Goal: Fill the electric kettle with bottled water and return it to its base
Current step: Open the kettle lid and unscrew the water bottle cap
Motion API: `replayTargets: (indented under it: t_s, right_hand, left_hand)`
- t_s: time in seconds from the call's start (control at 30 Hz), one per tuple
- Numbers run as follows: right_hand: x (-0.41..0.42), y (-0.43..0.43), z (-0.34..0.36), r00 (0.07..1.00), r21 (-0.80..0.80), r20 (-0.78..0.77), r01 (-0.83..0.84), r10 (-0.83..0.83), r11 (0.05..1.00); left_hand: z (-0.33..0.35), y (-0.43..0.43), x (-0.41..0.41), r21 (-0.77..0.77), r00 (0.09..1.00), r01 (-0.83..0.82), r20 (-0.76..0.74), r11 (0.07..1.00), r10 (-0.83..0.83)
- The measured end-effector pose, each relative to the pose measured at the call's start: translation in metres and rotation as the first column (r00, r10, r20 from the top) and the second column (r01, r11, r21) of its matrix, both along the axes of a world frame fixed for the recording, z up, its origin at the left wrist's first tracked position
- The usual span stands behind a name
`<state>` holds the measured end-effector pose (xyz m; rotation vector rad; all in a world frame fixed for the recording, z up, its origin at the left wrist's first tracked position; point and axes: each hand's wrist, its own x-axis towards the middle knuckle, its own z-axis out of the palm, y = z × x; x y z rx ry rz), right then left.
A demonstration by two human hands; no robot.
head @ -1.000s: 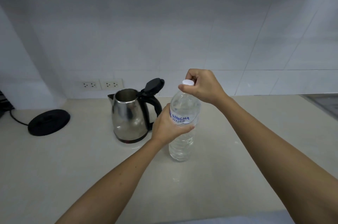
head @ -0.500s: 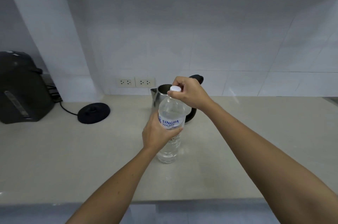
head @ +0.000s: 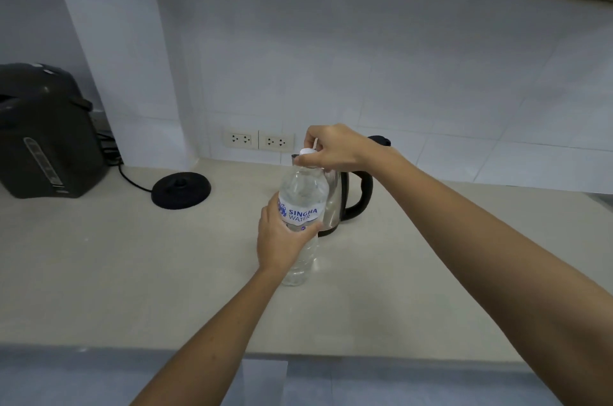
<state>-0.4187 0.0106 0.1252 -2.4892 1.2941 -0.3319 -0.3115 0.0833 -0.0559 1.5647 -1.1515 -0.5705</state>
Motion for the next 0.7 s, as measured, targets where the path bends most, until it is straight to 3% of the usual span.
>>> replayTargets:
  t_s: [0.1, 0.23, 0.4, 0.7]
  right_hand:
    - [0.003, 0.000, 0.006, 0.996, -0.061, -0.086, 0.026, -0.031, 0.998]
    - [0.010, 0.002, 0.013, 0.974, -0.187, -0.218, 0.017, -0.058, 0.982]
    - [0.011, 0.003, 0.016, 0.961, -0.083, -0.275, -0.044, 0.020, 0.996]
    - [0.001, -0.001, 0.015, 0.949, -0.020, -0.268, -0.178, 0.167, 0.984]
  left_hand:
    - [-0.010, 0.001, -0.002, 0.025, 0.989, 0.074, -0.131, 0.997, -0.070]
    - [-0.025, 0.001, -0.001, 0.142, 0.996, 0.046, -0.084, 0.989, -0.034]
    - [-0.027, -0.003, 0.006, 0.191, 0.996, 0.085, -0.037, 0.978, -0.080]
    - [-0.028, 0.007, 0.001, 0.086, 0.996, 0.093, -0.012, 0.992, -0.093]
